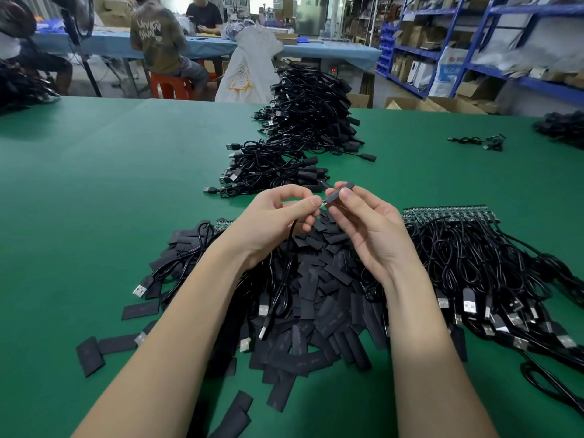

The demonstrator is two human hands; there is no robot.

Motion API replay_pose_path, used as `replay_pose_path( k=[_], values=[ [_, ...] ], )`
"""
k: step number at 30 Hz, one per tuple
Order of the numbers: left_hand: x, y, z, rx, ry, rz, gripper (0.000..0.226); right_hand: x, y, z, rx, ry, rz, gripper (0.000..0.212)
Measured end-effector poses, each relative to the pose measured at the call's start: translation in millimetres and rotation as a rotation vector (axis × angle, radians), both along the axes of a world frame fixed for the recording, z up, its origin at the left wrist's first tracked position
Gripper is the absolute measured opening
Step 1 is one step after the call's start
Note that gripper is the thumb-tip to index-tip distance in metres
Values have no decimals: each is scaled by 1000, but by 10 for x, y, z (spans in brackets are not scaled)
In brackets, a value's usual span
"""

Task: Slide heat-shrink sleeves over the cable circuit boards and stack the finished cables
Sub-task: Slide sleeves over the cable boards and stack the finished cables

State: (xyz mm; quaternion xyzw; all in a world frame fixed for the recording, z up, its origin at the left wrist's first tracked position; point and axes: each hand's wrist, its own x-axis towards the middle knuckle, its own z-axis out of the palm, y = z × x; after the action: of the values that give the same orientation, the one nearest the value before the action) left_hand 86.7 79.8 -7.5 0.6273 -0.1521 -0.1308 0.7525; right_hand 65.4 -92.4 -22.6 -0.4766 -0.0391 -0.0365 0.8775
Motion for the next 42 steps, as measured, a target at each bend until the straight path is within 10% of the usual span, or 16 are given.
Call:
replay_pose_path(
  k=[42],
  values=[
    [49,48,-85,242,-428,203,7,5,137,-44,45,82,-67,12]
  ],
)
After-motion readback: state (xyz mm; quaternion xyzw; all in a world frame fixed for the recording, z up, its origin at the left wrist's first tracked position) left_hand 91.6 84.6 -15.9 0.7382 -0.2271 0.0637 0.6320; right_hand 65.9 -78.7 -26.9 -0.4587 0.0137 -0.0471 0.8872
